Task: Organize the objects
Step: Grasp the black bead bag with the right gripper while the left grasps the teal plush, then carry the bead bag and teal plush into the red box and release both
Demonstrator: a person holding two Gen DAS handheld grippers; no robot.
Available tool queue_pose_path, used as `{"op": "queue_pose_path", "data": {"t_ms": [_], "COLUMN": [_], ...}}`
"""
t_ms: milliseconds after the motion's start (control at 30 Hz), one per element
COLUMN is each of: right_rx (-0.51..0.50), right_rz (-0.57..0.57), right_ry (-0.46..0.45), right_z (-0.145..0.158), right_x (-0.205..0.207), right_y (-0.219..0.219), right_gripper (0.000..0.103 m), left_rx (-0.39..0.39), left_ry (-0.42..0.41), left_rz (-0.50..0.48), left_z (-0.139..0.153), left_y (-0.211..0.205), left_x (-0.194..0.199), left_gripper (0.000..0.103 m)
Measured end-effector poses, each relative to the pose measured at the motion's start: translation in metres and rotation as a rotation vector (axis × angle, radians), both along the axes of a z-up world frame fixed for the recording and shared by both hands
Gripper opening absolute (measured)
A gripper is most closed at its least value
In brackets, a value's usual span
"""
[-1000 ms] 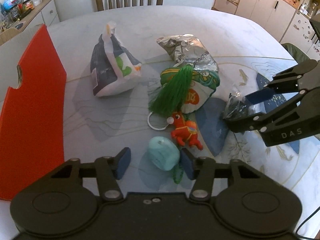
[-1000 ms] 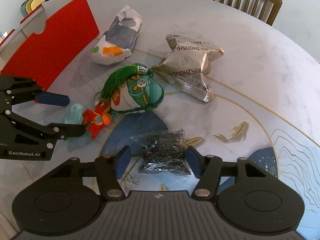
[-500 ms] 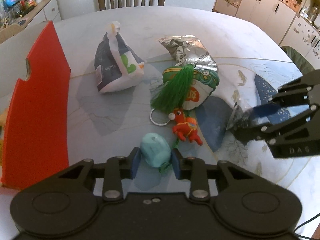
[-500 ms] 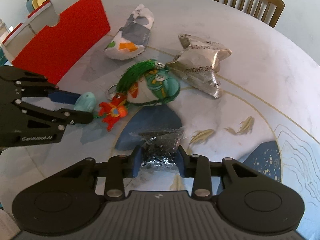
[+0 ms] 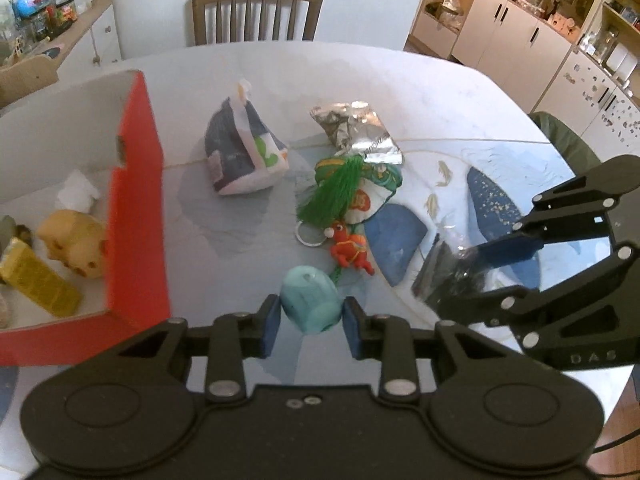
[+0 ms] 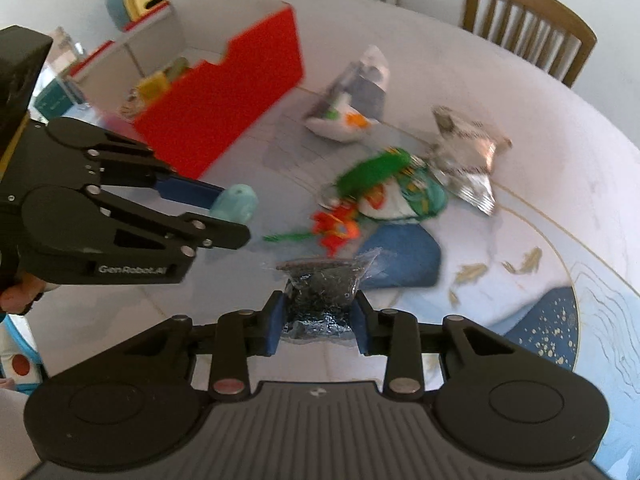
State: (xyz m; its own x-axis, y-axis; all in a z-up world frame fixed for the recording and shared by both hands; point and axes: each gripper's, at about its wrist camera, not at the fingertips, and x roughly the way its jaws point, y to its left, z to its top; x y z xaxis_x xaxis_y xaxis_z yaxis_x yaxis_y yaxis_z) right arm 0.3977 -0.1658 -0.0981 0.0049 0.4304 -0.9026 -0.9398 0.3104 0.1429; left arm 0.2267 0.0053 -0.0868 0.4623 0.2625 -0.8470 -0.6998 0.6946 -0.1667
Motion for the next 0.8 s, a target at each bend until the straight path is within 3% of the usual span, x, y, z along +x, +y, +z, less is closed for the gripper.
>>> {"op": "queue_pose_path", "data": {"t_ms": [300,467,800], "right_rx": [0.017,0.050,0.077], "right_rz": [0.097,0.150,0.226], "right_ry": [-0.004,-0.015,-0.055], "right_z": [0.047,0.068,0.085], "right_x": [-0.039,-0.059,-0.089], "right_y": [0.043,0.080,0.167], "right_gripper": [0.034,0.034,0.034], "left_rx": [0.028,0.093,0.142], "left_ry": [-0.031,-0.047,-0.013], "left_rz": [0.048,0.101,0.194], "left_z": [0.040,0.061,0.068], "left_y": [0.018,0.035,0.089], "left_x": [-0.054,-0.093,-0.161], "left_gripper": [0.032,0.032,0.032]}}
